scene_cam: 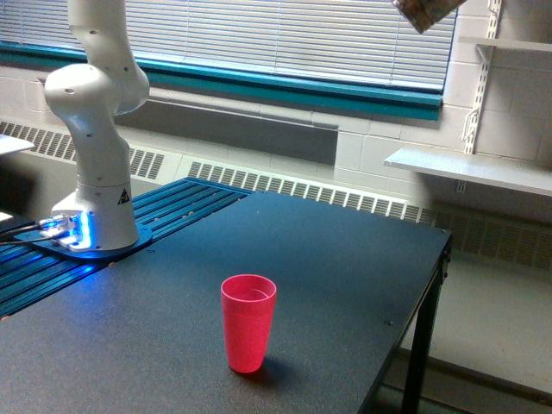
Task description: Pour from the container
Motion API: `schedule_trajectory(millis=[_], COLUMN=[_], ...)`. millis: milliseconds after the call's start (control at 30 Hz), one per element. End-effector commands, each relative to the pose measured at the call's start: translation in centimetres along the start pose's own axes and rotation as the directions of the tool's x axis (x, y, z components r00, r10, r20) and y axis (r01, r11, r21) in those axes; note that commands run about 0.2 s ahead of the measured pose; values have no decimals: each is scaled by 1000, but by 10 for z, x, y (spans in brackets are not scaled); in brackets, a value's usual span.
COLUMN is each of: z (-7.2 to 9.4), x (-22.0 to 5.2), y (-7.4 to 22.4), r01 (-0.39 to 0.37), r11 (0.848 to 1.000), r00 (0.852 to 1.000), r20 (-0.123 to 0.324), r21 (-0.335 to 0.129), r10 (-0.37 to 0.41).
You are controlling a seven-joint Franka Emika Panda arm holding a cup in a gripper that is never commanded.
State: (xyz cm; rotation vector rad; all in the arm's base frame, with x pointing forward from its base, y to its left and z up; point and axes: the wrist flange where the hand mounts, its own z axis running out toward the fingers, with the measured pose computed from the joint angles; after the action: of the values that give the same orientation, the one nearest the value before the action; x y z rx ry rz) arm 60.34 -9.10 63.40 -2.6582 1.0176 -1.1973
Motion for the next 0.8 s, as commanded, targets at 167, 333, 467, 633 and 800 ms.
schedule_trajectory(millis=[167, 333, 467, 633, 800], z=[-59, -60, -59, -57, -51], x=[24, 23, 25, 28, 28], y=[9, 19, 32, 52, 77], r01=[-23, -26, -19, -12, -6], r11=[997, 997, 998, 999, 1000], r00=[996, 994, 994, 991, 991], r20=[-89, -105, -110, -132, -137], r21=[79, 77, 62, 33, 7], r10=[30, 34, 26, 17, 7])
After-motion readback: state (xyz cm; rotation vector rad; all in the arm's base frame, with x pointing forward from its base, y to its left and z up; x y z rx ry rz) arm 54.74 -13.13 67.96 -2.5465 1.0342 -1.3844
